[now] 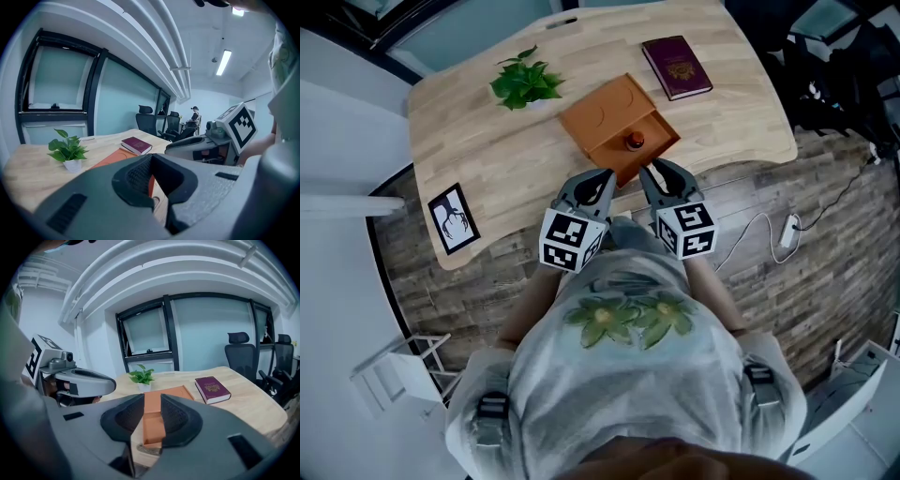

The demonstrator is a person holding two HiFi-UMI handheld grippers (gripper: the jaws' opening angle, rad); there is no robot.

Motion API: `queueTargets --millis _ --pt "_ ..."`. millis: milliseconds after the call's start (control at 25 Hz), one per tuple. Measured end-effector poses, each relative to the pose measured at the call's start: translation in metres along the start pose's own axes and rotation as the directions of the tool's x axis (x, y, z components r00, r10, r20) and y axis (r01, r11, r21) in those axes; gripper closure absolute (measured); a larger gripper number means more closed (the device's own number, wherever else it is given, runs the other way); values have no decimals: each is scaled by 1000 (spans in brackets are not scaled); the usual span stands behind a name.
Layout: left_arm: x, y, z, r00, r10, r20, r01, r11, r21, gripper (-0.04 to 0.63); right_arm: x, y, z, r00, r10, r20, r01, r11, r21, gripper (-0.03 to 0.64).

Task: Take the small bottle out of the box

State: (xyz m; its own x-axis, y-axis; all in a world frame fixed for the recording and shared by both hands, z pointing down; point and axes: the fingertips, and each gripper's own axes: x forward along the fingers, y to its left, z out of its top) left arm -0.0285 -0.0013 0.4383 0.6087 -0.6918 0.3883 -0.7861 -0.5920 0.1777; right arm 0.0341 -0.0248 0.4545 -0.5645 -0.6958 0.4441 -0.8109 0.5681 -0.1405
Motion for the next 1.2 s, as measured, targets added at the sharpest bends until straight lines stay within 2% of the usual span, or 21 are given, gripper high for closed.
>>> queueTargets --millis 520,840,1200 --pt "27 24 3 999 29 -28 -30 999 -35 589 40 -20 -8 994 43 -97 -44 999 -13 435" --pt "44 38 8 998 43 -47 -44 998 -39 589 60 -33 -18 982 69 -174 -76 996 -35 402" --pt "63 51 16 997 54 -52 -57 997 -45 589 80 -45 -29 967 90 -237 -107 993 -60 394"
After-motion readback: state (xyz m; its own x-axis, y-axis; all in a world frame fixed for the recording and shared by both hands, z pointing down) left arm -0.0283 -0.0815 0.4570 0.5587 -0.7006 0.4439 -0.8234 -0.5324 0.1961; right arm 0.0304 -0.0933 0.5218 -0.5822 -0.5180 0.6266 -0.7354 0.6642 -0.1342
